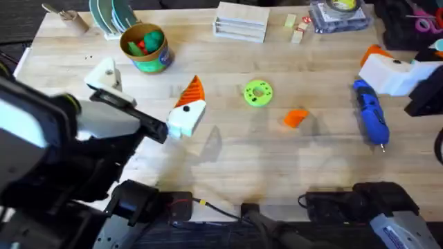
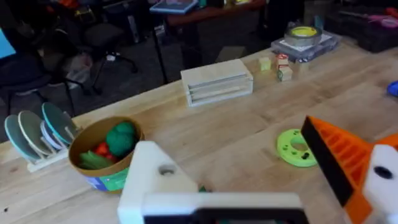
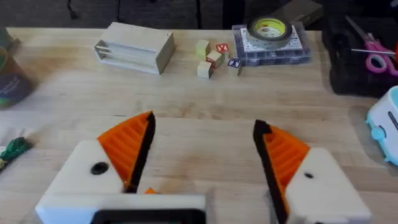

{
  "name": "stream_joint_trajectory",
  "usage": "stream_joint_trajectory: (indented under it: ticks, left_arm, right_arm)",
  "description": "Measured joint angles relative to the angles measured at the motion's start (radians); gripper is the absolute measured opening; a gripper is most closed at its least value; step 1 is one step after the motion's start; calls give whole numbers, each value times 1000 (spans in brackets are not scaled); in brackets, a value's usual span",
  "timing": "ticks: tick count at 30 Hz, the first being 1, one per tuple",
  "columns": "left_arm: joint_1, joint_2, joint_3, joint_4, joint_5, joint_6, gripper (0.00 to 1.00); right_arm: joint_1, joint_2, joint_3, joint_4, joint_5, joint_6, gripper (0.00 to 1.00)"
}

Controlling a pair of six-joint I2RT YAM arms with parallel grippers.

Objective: Pick up the gripper from the table and insert it into the empty holder that is missing its gripper. Then pick up a screw, insert it into the mounting hole, and use the screwdriver to tighten it. Finally, clean up the table by picking up the vegetable and placing it into the bucket.

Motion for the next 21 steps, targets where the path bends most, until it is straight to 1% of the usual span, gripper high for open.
stream_joint_trajectory:
  ticks: [6, 11, 14, 19, 21]
  left_arm:
    - [0, -122, -175, 166, 42, 0, 993]
    - [3, -183, -268, 263, 77, 0, 993]
    - [15, -187, -306, 301, 91, 0, 993]
    - [37, -187, -358, 315, 99, 0, 993]
    - [47, -187, -381, 340, 106, 0, 993]
  right_arm:
    - [0, 0, 0, 0, 0, 0, 993]
    - [0, 0, 0, 0, 0, 0, 992]
    - [0, 0, 0, 0, 0, 0, 992]
    - [0, 0, 0, 0, 0, 0, 992]
    - [0, 0, 0, 0, 0, 0, 992]
